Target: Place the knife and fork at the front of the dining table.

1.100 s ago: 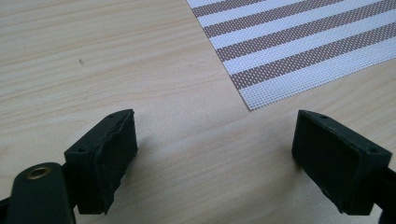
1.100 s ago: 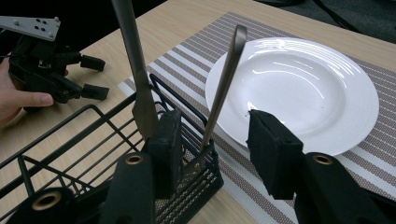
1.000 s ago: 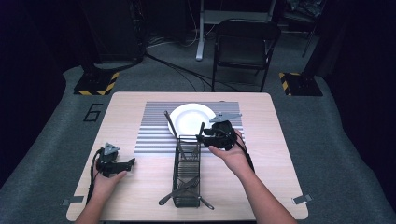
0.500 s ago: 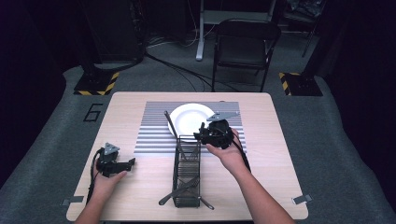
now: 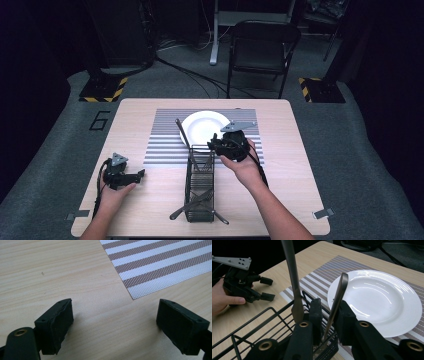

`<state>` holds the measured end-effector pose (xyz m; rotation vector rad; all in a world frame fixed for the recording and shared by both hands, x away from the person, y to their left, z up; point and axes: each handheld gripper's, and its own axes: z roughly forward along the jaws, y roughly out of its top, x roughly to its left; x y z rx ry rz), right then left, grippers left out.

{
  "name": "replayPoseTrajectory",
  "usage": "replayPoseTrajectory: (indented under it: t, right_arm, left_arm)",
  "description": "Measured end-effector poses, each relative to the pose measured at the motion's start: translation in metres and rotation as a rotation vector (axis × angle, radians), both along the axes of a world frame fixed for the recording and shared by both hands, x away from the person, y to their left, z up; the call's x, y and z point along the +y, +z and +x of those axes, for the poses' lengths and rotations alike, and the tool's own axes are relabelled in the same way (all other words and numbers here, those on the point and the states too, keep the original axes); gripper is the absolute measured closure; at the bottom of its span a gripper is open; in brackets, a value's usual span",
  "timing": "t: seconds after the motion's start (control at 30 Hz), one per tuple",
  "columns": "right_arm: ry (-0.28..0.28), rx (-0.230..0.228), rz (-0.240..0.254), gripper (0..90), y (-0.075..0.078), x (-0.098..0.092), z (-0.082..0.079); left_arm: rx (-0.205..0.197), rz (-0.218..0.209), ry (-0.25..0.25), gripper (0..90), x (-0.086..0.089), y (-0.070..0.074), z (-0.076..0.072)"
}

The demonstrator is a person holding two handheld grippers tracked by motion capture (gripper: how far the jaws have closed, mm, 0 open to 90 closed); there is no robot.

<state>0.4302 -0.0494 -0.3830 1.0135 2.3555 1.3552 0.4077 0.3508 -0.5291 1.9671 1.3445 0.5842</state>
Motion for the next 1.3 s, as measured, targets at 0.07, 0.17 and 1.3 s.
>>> replayPoseTrajectory:
  t: [0.07, 0.17, 1.3]
  right_arm:
    - [0.004, -0.001, -0.001, 77.7, 0.0, 0.001, -0.001]
    - [0.021, -0.011, -0.013, 79.7, -0.001, 0.003, -0.002]
    - [0.053, 0.03, -0.113, 84.6, -0.027, 0.026, -0.004]
  left_arm:
    - [0.0, 0.0, 0.0, 13.8, 0.0, 0.0, 0.0]
    - [0.0, 0.001, 0.001, 13.8, 0.0, 0.0, 0.0]
    - [0.0, 0.0, 0.0, 13.8, 0.0, 0.0, 0.0]
